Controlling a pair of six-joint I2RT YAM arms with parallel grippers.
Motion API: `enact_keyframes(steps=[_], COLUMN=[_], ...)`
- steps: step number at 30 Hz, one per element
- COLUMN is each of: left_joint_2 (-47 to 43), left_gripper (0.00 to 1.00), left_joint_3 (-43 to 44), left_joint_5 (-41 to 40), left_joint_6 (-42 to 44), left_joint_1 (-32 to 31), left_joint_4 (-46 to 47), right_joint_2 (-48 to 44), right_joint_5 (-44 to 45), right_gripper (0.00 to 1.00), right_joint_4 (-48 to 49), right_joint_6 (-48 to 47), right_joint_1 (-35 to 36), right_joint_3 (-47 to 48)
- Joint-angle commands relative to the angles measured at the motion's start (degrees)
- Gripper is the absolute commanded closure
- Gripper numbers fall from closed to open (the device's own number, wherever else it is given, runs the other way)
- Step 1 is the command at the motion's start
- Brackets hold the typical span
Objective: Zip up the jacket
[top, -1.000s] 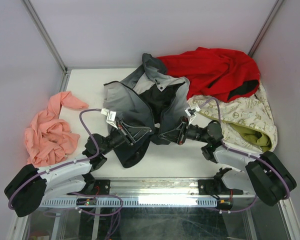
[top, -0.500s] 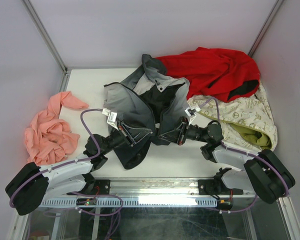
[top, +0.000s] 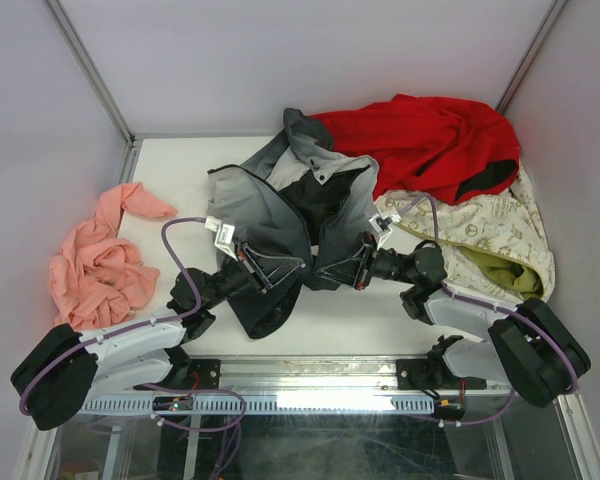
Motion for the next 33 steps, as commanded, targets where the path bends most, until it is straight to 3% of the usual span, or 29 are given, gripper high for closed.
enact_keyframes(steps=[1,16,33], left_joint_2=[-0.2,0.43,-1.48], left_gripper=[1.0,1.0,1.0], left_joint_3=[0.28,-0.06,-0.29], left_joint_5=[1.8,2.47,0.76], left_joint_6=[-0.14,-0.52,0.02], left_joint_1=[0.56,0.59,-1.1], left_joint_4=[4.63,4.49,-3.3], right_joint_2=[-1.15,-1.78,-1.59], right_joint_5=[-0.05,2.18,4.51], right_gripper=[1.0,1.0,1.0], right_joint_4=[5.03,5.46,4.12], right_joint_6=[-0.37,0.15,0.67], right_joint_1=[0.52,0.48,0.56], right_joint_3=[2.28,2.13,3.57])
